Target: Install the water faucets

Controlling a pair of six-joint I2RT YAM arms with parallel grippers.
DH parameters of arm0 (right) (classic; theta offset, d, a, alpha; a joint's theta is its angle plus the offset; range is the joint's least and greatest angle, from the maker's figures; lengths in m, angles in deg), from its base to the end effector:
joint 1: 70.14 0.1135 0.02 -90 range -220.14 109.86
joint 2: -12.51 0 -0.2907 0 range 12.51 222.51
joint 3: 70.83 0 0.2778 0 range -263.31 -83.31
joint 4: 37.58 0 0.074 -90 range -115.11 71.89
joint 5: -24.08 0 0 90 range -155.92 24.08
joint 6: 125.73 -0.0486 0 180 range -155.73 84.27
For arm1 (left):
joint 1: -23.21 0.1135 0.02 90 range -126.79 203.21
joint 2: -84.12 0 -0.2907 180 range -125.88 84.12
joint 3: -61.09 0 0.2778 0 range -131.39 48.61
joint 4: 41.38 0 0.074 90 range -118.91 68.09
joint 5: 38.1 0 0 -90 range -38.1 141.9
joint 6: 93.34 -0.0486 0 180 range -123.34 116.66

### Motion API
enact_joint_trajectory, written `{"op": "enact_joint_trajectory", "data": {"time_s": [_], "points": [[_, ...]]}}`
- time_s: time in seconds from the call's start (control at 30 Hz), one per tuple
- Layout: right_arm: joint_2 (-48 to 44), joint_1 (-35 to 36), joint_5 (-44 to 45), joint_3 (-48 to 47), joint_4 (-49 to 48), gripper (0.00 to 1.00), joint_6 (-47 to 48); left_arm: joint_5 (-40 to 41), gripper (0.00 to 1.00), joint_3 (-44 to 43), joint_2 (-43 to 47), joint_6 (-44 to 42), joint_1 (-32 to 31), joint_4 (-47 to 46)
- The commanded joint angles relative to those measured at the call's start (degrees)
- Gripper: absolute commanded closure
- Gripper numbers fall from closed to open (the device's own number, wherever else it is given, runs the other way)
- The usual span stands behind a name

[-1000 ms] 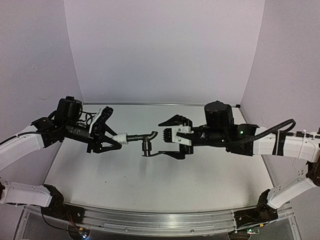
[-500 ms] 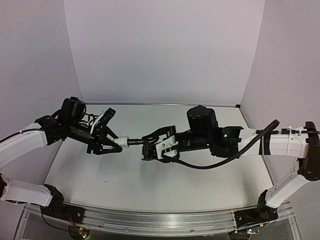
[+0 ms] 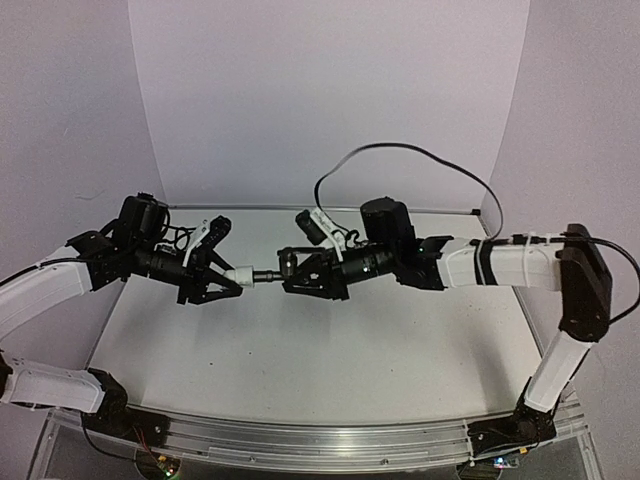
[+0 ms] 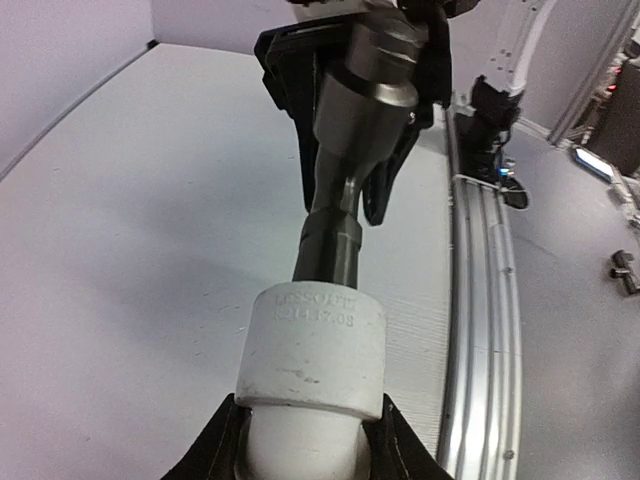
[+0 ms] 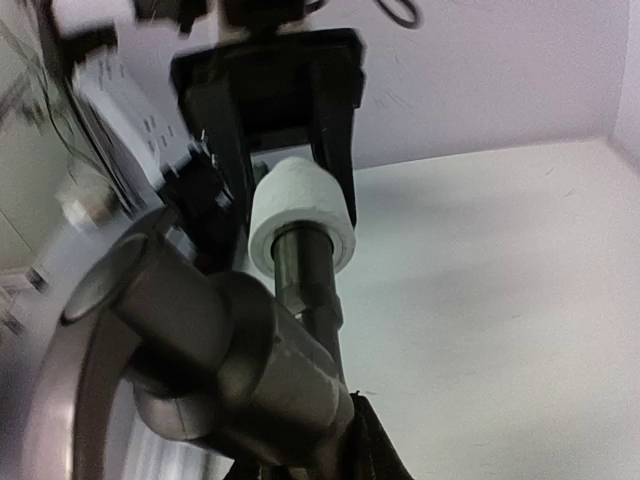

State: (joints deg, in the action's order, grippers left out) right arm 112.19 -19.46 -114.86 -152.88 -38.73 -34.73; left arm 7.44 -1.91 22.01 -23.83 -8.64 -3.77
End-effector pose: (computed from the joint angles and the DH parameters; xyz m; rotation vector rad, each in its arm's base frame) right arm 0.2474 0.3599 0.2859 -1.3979 1.4167 1.3695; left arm 0.1935 -0.1603 0.3098 1.3209 1.7056 -0.9644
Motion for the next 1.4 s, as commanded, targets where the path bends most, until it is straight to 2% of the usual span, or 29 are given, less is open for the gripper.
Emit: {"op": "enact_joint_trajectory", "data": {"time_s": [0.0, 0.03, 0.07, 0.1, 0.2, 0.3, 0.4, 0.5, 0.57, 0.67, 0.77, 0.87, 1.17, 1.3, 1.37], "points": [[10.3, -6.2, -16.1, -8.4, -16.5, 0.97, -65.0, 10.6, 1.0, -0.2, 3.5, -0.1, -0.2, -10.8], [11.5, -6.6, -17.2, -8.0, -19.2, 0.94, -73.3, 10.7, 1.0, 0.1, 4.0, -0.1, -0.2, -11.2], [11.5, -6.8, -16.3, -6.1, -23.7, 0.86, -79.6, 10.5, 1.0, 0.5, 4.5, 0.0, -0.2, -11.6], [11.1, -7.1, -15.2, -4.5, -26.7, 0.77, -81.6, 10.4, 1.0, 0.9, 4.8, 0.1, -0.2, -12.0], [7.9, -9.3, -11.0, -1.0, -23.4, 0.51, -76.9, 10.1, 1.0, 1.4, 5.9, 0.7, -0.2, -12.4], [5.6, -12.2, -8.4, 1.3, -15.3, 0.38, -68.0, 10.0, 1.0, 1.8, 6.9, 1.3, -0.2, -12.5], [2.5, -14.4, -3.6, 2.4, -8.4, 0.36, -56.1, 10.3, 1.0, 2.0, 7.7, 1.9, -0.2, -12.5], [-3.8, -13.4, 7.9, 0.4, 4.7, 0.34, -34.2, 9.2, 1.0, 2.0, 7.7, 3.1, -0.2, -12.5], [-8.1, -11.6, 15.0, -0.4, 9.4, 0.32, -19.5, 7.6, 1.0, 1.8, 7.3, 4.1, -0.2, -12.5], [-13.3, -8.7, 19.7, 1.1, 9.2, 0.24, 0.8, 1.6, 1.0, 1.4, 6.5, 5.4, -0.1, -12.5], [-17.3, -3.7, 17.4, 3.0, 10.2, 0.2, 22.8, -6.7, 1.0, 0.3, 4.4, 7.3, 0.1, -11.9], [-20.2, 1.7, 19.2, 5.9, 9.5, 0.14, 42.2, -15.5, 1.0, -1.8, 0.9, 9.1, 0.4, -10.0], [-19.5, 7.1, 17.5, 7.5, 7.9, 0.13, 66.4, -28.7, 1.0, -4.7, -5.2, 11.2, 0.7, -6.3], [-17.9, 8.4, 21.4, 8.3, 4.8, 0.16, 71.1, -31.0, 1.0, -5.1, -6.8, 11.3, 0.6, -5.5], [-17.1, 9.0, 22.0, 8.2, 3.0, 0.21, 71.4, -31.3, 1.0, -5.1, -7.3, 11.1, 0.6, -5.2]]}}
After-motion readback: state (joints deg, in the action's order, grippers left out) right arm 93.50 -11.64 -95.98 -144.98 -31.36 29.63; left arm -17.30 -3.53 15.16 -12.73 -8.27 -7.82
